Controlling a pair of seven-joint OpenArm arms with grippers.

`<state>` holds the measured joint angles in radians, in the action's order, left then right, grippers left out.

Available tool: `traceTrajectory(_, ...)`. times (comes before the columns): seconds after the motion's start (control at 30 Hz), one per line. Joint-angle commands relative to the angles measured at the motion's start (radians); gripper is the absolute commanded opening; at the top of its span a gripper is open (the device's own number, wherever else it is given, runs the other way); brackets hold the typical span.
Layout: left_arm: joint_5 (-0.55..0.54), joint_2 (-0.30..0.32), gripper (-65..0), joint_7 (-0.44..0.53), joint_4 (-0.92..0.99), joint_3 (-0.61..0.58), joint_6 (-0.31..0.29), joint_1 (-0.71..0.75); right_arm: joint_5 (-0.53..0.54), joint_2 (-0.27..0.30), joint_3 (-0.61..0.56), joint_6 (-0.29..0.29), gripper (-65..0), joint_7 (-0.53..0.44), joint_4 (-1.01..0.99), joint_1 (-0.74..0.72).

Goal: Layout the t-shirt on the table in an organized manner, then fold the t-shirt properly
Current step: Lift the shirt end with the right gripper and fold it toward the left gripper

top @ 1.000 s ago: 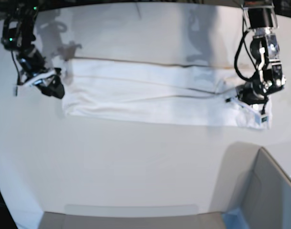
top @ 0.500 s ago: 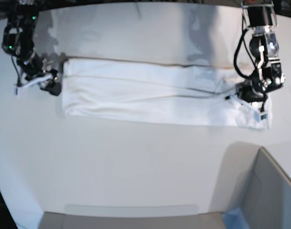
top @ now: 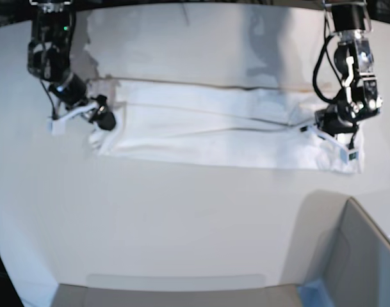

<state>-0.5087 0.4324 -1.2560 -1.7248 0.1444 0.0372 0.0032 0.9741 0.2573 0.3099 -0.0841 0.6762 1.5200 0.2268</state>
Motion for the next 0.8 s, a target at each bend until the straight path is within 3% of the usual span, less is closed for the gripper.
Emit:
traceTrajectory(0.0, 0.000, 0.016, -59.9, 0.015, -0.019, 0.008, 0.000, -0.016, -0.001, 0.012, 0.004, 0.002, -35.1, -0.003, 0.000, -0.011)
traceTrajectory(0.17, 0.000, 0.016, -59.9, 0.015, -0.019, 0.010, 0.000, -0.013, -0.013, 0.021, -0.028, 0.002, -36.9, -0.003, -0.012, -0.022)
traceTrajectory(0.43, 0.000, 0.018, -59.9, 0.015, -0.022, 0.010, 0.000, 0.010, -0.163, 0.033, -0.045, 0.022, -65.0, -0.003, -0.012, -0.047)
traceTrajectory(0.53, 0.000, 0.018, -59.9, 0.015, -0.025, 0.011, 0.000, 0.027, -0.195, 0.046, -0.035, 0.062, -65.0, -0.003, -0.008, -0.048)
traceTrajectory(0.67, 0.000, 0.018, -59.9, 0.014, -0.083, 0.011, 0.000, 0.051, -0.202, 0.116, -0.025, 0.071, -65.0, -0.003, -0.009, -0.050)
traceTrajectory(0.77, 0.000, 0.018, -59.9, -0.012, -0.136, 0.011, 0.000, 0.071, -0.200, 0.150, 0.044, 0.071, -65.0, -0.003, -0.009, -0.050)
